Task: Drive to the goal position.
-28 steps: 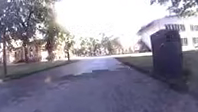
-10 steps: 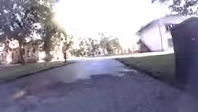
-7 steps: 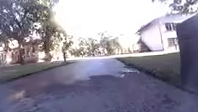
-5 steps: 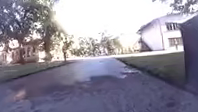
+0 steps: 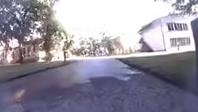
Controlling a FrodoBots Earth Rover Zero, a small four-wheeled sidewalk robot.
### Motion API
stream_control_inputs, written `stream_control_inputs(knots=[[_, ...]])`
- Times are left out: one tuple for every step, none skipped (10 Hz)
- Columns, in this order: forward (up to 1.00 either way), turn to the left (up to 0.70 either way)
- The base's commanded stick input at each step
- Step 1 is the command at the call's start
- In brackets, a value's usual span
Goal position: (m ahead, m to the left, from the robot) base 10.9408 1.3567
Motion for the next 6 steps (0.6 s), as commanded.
stream_control_inputs(knots=[[0.50,0.00],[0.50,0.00],[0.50,0.00],[0.50,0.00],[0.50,0.00],[0.50,0.00]])
